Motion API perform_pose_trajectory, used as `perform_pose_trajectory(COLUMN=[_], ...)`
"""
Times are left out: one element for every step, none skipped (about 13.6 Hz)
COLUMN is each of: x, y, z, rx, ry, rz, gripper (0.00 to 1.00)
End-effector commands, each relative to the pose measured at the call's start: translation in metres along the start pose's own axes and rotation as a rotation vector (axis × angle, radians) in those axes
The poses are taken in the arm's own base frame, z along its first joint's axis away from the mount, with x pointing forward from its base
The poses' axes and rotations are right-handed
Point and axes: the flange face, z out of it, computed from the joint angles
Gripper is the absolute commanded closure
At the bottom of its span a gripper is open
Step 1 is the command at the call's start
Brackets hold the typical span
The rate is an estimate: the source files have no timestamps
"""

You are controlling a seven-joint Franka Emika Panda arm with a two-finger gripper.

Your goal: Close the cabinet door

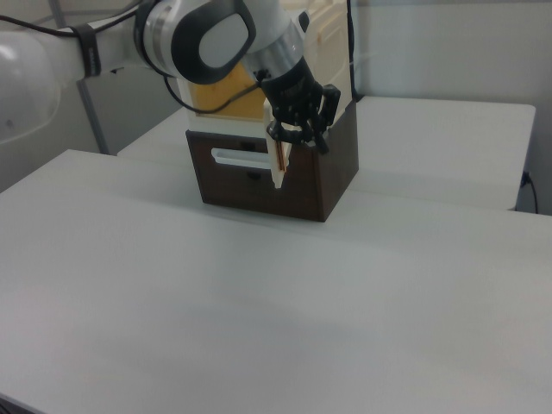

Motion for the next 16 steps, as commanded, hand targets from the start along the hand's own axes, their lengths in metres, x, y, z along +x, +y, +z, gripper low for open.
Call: perform_pose_trajectory(x=[0.017, 0.029, 0.042, 0.052, 0.063, 0.072, 0.083, 0.095, 0.106, 0.115, 0.127, 0.143, 0.159, 0.173, 0.188, 0.203], y=[-0.004, -0.009, -0.015, -0.020, -0.025, -0.030, -0.036, -0.042, -0.050, -0.057, -0.065, -0.074, -0.083, -0.093, -0.102, -0.112], z=[0.004, 0.004, 0.003, 0.003, 0.003, 0.002, 0.002, -0.002, -0.007, -0.010, -0.012, -0.013, -0.014, -0.014, -0.016, -0.019], rx=[-0.009, -0.002, 0.005, 0.013, 0.023, 0.028, 0.033, 0.039, 0.063, 0.091, 0.108, 0.117, 0.125, 0.134, 0.138, 0.138], ry=[0.022, 0.035, 0.051, 0.066, 0.078, 0.084, 0.092, 0.109, 0.136, 0.140, 0.150, 0.161, 0.168, 0.173, 0.181, 0.196], rz=[-0.054, -0.068, -0.082, -0.091, -0.103, -0.115, -0.124, -0.130, -0.106, -0.092, -0.064, -0.034, 0.001, 0.034, 0.064, 0.103], gripper=[0.98, 0.97, 0.97, 0.97, 0.97, 0.97, 0.97, 0.97, 0.97, 0.97, 0.97, 0.97, 0.96, 0.96, 0.96, 0.96])
